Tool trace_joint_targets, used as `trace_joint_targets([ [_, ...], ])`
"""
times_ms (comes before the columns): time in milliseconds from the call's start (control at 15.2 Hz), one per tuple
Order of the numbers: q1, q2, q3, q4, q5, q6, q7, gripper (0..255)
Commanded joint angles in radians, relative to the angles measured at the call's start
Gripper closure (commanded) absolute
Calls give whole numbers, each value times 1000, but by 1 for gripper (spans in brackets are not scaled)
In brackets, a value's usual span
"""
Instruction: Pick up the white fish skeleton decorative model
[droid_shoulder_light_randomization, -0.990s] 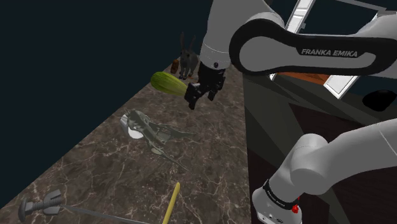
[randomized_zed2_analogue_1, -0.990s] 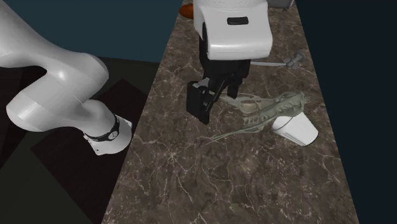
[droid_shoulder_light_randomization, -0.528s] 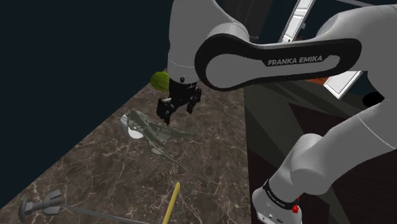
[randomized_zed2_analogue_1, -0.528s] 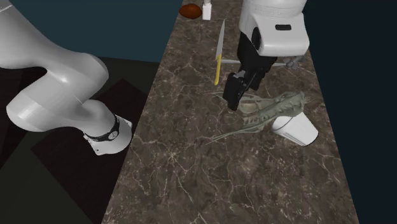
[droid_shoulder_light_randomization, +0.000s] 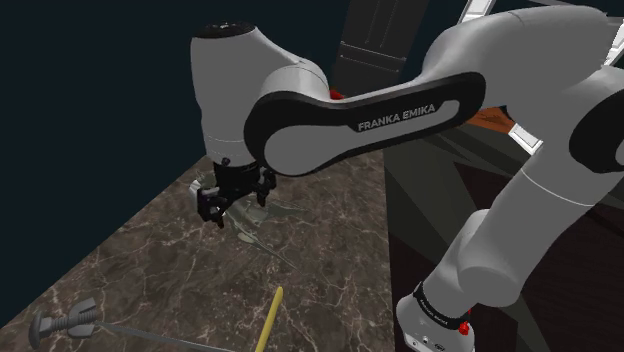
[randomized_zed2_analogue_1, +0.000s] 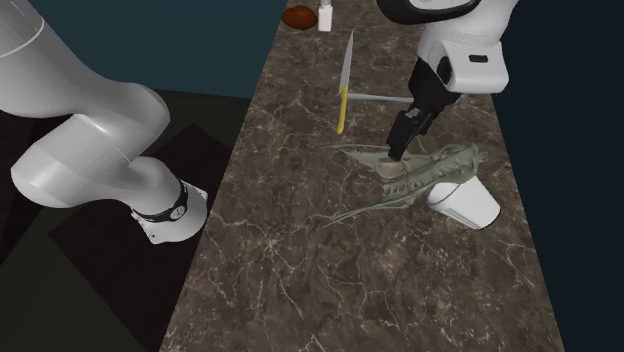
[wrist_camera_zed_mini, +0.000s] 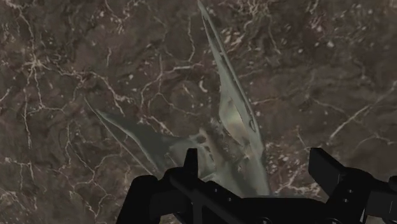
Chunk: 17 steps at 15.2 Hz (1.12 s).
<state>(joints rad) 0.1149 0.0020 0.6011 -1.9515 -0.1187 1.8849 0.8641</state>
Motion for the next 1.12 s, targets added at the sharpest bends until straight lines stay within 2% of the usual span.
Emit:
trace_joint_targets([
  [0, 5, 28, 5, 6, -15, 13, 19, 0],
  [396, 7, 58, 5, -54, -37, 95, 41, 0],
  [528, 8, 58, 4, -54, -37, 95, 41, 0],
  [594, 7, 55, 4, -57, -36, 96, 40, 255],
  [1056, 7, 56, 4, -56, -36, 95, 40, 255],
])
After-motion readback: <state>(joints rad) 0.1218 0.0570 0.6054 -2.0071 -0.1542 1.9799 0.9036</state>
